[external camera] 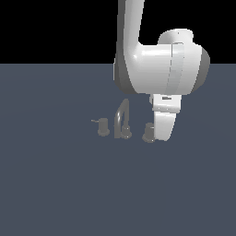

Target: Turn on the faucet by rotating a designated handle.

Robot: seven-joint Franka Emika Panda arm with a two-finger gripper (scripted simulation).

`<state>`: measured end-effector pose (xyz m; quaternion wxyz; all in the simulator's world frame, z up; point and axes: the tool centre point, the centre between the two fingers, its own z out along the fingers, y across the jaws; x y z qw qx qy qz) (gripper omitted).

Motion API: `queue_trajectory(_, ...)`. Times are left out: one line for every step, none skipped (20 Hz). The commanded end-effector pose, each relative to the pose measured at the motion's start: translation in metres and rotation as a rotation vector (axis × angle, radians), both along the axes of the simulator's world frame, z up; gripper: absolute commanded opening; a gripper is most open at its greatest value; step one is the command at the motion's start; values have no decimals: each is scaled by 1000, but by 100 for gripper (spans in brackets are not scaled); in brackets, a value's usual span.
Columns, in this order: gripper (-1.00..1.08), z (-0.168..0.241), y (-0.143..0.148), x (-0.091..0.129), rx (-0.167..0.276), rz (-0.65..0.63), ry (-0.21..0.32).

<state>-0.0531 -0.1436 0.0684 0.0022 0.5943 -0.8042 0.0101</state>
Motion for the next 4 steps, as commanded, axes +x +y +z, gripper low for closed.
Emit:
queue_trajectory(-100,-4,44,10,15,57,6)
queue_trajectory(-100,-4,52,12,17,62,7)
queue_trajectory(-100,-5,59,14,19,67,9)
queue_trajectory(-100,-5,59,14,19,67,9)
